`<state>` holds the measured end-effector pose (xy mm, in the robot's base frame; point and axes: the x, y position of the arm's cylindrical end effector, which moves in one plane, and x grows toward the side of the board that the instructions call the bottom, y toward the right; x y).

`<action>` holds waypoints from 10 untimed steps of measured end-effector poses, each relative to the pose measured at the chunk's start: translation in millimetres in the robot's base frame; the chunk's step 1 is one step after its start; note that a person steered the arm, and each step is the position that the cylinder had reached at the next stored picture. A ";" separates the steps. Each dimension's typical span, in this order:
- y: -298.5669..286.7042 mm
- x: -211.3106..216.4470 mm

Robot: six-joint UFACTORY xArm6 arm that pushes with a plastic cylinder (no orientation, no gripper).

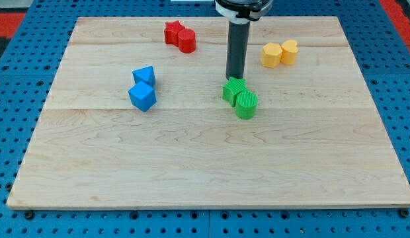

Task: Move the red circle below the red star

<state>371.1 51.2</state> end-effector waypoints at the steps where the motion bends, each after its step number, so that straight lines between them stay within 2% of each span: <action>1: 0.0 -2.1; 2: -33.7 -22.6; 3: -12.7 -43.1; 4: 18.7 -88.1; 5: -23.7 -122.9; 7: -54.3 -123.5; 8: -83.2 -103.1; 9: -92.9 -84.8; 10: -79.9 -84.8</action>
<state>286.3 -28.7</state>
